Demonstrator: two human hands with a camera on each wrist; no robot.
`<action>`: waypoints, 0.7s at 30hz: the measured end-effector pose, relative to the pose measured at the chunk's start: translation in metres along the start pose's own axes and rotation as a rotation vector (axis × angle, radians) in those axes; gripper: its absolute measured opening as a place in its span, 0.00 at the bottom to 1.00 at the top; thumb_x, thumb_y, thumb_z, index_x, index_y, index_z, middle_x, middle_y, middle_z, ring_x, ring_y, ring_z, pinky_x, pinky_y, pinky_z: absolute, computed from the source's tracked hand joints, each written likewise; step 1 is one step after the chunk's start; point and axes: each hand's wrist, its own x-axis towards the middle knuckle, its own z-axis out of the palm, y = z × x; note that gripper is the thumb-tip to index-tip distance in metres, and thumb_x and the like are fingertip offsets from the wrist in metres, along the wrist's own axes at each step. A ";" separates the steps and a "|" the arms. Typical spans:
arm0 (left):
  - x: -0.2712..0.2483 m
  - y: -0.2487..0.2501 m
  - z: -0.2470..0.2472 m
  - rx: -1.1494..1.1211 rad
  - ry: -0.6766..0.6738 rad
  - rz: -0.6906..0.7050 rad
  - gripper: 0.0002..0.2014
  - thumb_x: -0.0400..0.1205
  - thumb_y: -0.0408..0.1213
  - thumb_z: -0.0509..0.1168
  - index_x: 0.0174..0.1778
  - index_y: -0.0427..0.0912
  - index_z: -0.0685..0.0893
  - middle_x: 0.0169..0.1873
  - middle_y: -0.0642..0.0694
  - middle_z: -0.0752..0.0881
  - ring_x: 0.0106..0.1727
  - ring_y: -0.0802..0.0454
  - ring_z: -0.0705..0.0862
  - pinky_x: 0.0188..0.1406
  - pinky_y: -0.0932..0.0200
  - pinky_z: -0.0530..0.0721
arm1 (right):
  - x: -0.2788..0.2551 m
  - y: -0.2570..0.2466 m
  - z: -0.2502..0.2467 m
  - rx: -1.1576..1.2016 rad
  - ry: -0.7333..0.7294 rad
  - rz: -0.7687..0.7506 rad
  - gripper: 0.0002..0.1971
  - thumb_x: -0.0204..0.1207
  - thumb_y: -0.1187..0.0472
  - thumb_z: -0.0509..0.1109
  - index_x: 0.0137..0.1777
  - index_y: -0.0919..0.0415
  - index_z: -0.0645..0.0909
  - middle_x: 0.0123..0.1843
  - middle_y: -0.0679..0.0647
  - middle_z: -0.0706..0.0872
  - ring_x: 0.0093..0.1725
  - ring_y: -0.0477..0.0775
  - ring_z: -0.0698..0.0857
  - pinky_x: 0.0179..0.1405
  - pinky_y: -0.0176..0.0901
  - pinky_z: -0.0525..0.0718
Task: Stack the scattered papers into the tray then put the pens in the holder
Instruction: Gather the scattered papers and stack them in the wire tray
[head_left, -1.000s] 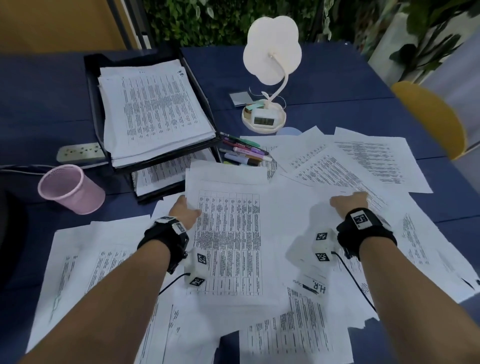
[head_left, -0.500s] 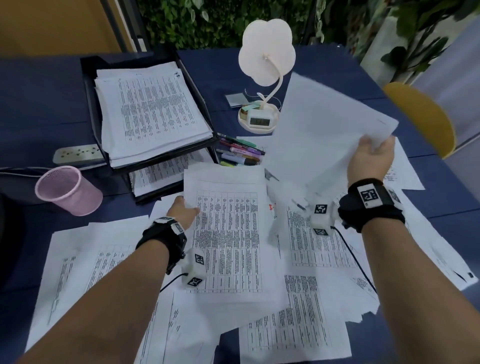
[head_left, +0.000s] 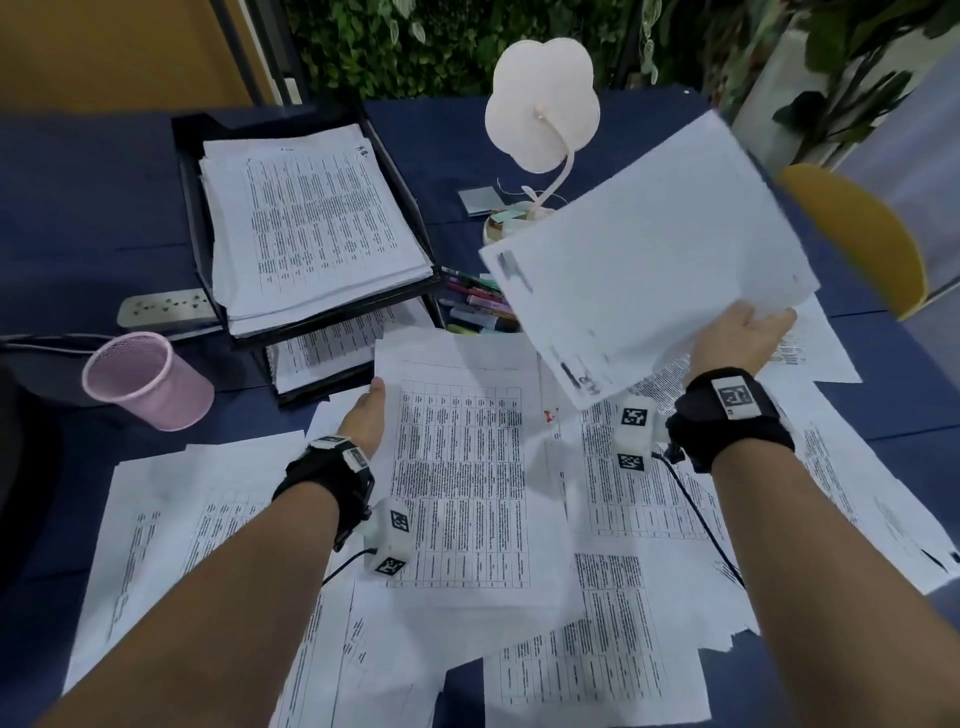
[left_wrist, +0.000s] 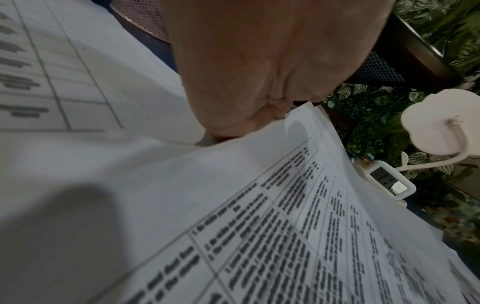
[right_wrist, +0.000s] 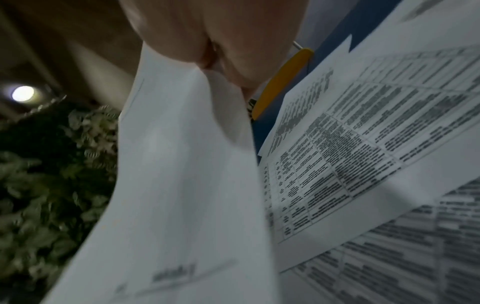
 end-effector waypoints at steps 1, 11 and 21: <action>-0.002 0.000 0.000 0.029 -0.036 -0.028 0.31 0.88 0.55 0.39 0.82 0.39 0.56 0.79 0.34 0.64 0.78 0.37 0.65 0.77 0.48 0.61 | -0.004 0.000 0.001 -0.040 -0.046 0.002 0.25 0.85 0.66 0.51 0.80 0.69 0.52 0.78 0.64 0.67 0.72 0.54 0.73 0.57 0.22 0.67; 0.001 -0.003 -0.003 -0.055 -0.082 -0.122 0.47 0.77 0.73 0.35 0.81 0.41 0.63 0.79 0.35 0.65 0.77 0.36 0.67 0.78 0.43 0.62 | -0.039 0.047 -0.002 -0.644 -0.643 0.017 0.13 0.81 0.71 0.53 0.63 0.68 0.72 0.53 0.60 0.78 0.49 0.57 0.78 0.49 0.46 0.76; 0.005 -0.005 0.007 0.061 -0.125 0.132 0.31 0.75 0.54 0.69 0.69 0.40 0.75 0.64 0.47 0.82 0.62 0.45 0.81 0.65 0.52 0.77 | -0.079 0.056 0.012 -0.706 -0.866 0.059 0.03 0.80 0.69 0.58 0.49 0.61 0.71 0.41 0.55 0.78 0.42 0.56 0.77 0.37 0.42 0.74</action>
